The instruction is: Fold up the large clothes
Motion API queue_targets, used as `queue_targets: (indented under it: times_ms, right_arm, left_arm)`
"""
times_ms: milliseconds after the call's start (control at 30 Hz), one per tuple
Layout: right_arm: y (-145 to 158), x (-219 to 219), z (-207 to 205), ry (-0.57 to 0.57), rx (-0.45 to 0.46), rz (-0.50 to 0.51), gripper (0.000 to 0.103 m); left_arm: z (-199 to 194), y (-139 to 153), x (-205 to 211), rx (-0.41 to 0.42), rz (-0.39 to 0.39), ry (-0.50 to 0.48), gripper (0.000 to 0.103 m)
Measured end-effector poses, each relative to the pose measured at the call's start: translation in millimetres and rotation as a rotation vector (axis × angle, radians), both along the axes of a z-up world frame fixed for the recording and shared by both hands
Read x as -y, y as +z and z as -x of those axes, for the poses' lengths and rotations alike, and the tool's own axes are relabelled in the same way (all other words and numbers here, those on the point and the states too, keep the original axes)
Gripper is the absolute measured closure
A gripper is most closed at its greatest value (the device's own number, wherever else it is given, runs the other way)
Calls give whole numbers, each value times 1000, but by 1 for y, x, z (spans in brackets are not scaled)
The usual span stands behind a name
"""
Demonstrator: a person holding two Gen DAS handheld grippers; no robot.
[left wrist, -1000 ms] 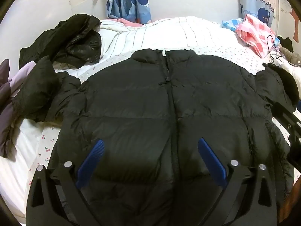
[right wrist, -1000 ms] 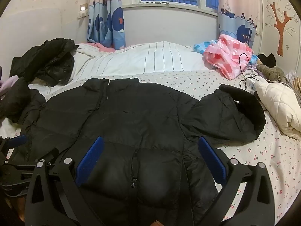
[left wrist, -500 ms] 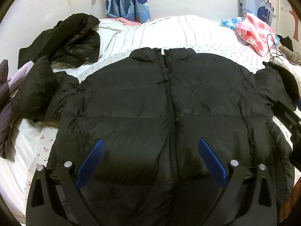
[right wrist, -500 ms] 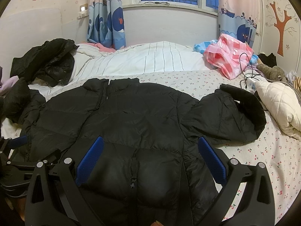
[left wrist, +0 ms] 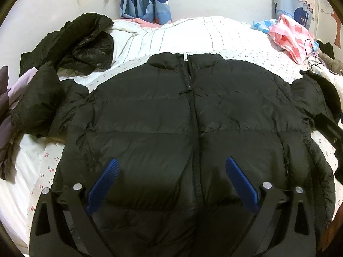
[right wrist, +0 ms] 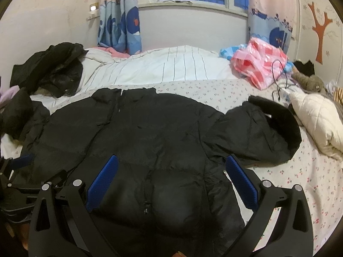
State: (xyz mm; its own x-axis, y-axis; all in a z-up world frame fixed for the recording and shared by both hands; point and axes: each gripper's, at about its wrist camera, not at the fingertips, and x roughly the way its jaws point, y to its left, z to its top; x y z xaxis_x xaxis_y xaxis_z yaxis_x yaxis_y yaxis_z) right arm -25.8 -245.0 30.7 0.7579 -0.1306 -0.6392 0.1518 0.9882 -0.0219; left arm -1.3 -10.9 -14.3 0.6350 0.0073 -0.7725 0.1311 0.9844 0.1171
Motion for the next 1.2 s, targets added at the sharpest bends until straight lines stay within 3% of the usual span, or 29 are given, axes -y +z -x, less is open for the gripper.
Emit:
queue_targets:
  times_ms: [167, 267, 367, 533, 567, 667, 767, 833, 867, 900, 967, 1033, 1100, 1167, 1200]
  right_arm:
    - [-4, -4, -2, 50, -15, 8, 6]
    - [14, 4, -2, 79, 34, 88, 18]
    - [40, 47, -15, 15, 72, 195, 19]
    - [42, 160, -70, -103, -80, 357, 10]
    - [33, 187, -84, -133, -151, 406, 10]
    - [11, 231, -101, -178, -241, 473, 10]
    - [-20, 264, -123, -180, -306, 478, 10]
    - [-41, 275, -140, -147, -352, 479, 26]
    - [-52, 286, -153, -136, -396, 454, 52]
    - [-57, 301, -161, -127, -409, 354, 84]
    - [-45, 331, -159, -181, -338, 123, 90]
    - [-25, 371, -135, -254, -183, -154, 94]
    - [-15, 422, -83, -344, 33, -477, 94]
    - [-23, 462, -36, -438, 160, -676, 94]
    - [-28, 475, -24, -462, 180, -730, 94]
  left_arm:
    - [-2, 1, -1, 7, -6, -1, 7]
    - [-3, 0, -2, -9, -6, 1, 7]
    - [-7, -2, -4, -44, -4, 6, 7]
    - [-13, -1, -7, -64, -10, 11, 7]
    - [-13, -1, -7, -61, -12, 13, 7]
    - [-17, -5, -6, -57, -19, 16, 7]
    - [-17, -8, -5, -65, -31, 12, 7]
    - [-17, -9, -2, -57, -42, 9, 7]
    - [-18, -10, -2, -54, -45, 9, 7]
    - [-18, -10, -1, -53, -49, 10, 7]
    - [-18, -11, -2, -43, -48, 17, 7]
    - [-18, -8, -5, -34, -25, 26, 7]
    - [-19, -5, -10, -27, 18, 37, 7]
    - [-19, -1, -15, -28, 75, 47, 7]
    - [-20, 0, -19, -36, 106, 49, 7]
